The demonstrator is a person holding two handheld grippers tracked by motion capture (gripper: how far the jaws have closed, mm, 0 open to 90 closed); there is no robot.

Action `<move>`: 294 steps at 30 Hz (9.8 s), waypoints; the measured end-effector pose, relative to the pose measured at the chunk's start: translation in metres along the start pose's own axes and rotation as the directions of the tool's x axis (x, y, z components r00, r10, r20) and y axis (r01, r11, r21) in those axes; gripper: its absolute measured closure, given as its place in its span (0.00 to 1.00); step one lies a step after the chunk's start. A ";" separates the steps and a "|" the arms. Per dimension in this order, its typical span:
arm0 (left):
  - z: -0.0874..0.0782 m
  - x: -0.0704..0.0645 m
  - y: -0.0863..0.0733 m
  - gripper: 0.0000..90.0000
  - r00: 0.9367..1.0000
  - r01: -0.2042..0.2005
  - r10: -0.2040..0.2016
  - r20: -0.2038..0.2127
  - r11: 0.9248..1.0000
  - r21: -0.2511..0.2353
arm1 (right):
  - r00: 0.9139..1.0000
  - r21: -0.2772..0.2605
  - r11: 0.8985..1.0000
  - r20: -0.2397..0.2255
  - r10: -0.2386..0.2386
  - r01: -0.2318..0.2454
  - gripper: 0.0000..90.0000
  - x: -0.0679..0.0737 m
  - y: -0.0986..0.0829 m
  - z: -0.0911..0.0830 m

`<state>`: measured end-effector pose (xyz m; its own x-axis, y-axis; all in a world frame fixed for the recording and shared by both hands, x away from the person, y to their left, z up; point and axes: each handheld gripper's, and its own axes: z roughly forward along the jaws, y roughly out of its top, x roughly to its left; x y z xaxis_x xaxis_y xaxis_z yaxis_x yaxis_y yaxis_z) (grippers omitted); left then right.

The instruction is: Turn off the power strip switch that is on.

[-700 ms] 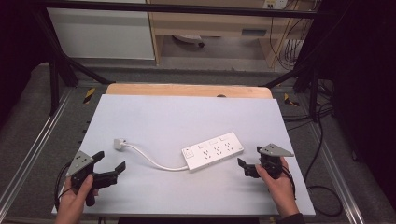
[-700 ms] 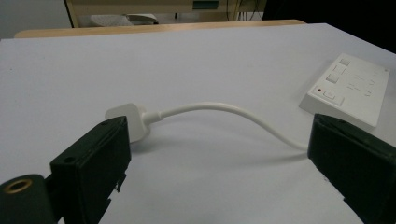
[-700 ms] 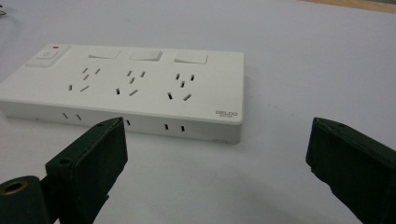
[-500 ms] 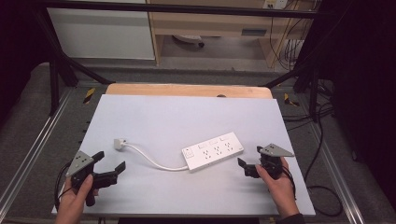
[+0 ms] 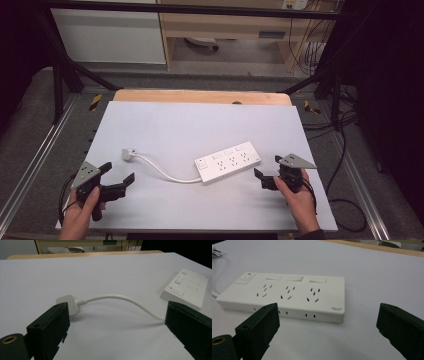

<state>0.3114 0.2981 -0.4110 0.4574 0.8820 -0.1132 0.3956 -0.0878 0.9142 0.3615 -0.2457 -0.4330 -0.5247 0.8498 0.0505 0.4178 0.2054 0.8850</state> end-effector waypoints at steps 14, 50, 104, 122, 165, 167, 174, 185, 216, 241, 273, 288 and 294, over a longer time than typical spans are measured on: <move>0.001 0.000 0.000 0.06 1.000 -0.005 0.005 0.003 1.000 0.006 | 1.000 -0.043 0.999 -0.015 0.003 -0.004 0.05 0.010 0.011 0.001; 0.001 0.002 -0.001 0.06 1.000 -0.004 0.004 -0.008 1.000 0.011 | 0.999 -0.086 0.996 -0.026 -0.033 0.030 0.03 0.037 0.070 0.038; 0.003 0.001 -0.003 0.06 1.000 -0.011 0.011 -0.007 1.000 0.026 | 0.996 -0.098 0.992 -0.013 -0.087 0.085 0.86 0.034 0.077 0.078; 0.003 0.001 -0.003 0.06 1.000 -0.012 0.012 -0.006 0.999 0.030 | 0.996 -0.068 0.993 0.003 -0.094 0.094 1.00 0.030 0.071 0.089; 0.003 0.001 -0.003 0.06 1.000 -0.015 0.016 -0.008 0.999 0.031 | 0.998 0.025 0.998 -0.015 -0.062 0.063 1.00 0.025 0.051 0.105; 0.002 0.001 -0.003 0.06 1.000 -0.016 0.016 -0.007 0.999 0.031 | 0.998 0.034 0.997 -0.020 -0.062 0.062 1.00 0.026 0.049 0.106; 0.002 0.001 -0.003 0.06 1.000 -0.017 0.017 -0.006 0.999 0.030 | 0.998 0.050 0.997 -0.033 -0.062 0.064 1.00 0.028 0.047 0.107; 0.002 0.001 -0.003 0.06 1.000 -0.018 0.018 -0.006 0.999 0.031 | 0.997 0.065 0.996 -0.044 -0.063 0.066 1.00 0.030 0.044 0.108; 0.003 0.001 -0.003 0.06 1.000 -0.021 0.021 -0.005 0.999 0.032 | 0.995 0.077 0.994 -0.061 -0.074 0.078 1.00 0.032 0.042 0.111; 0.003 0.000 -0.003 0.06 1.000 -0.021 0.022 -0.006 0.999 0.035 | 0.996 0.083 0.994 -0.061 -0.071 0.076 1.00 0.032 0.041 0.110; 0.002 0.001 -0.003 0.06 1.000 -0.017 0.017 -0.011 0.999 0.032 | 0.995 0.040 0.997 -0.081 -0.062 0.065 0.99 0.034 0.043 0.106; 0.003 0.001 -0.003 0.06 1.000 -0.016 0.016 -0.011 0.999 0.035 | 0.997 -0.009 0.999 -0.066 -0.050 0.050 0.71 0.035 0.051 0.098; 0.003 0.001 -0.003 0.06 1.000 -0.015 0.015 -0.010 0.999 0.036 | 0.998 -0.011 1.000 -0.065 -0.011 0.011 0.49 0.034 0.054 0.097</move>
<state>0.3128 0.2976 -0.4148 0.4554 0.8851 -0.0956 0.4169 -0.1172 0.9014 0.4377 -0.1584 -0.4280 -0.5769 0.8138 0.0706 0.4040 0.2091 0.8906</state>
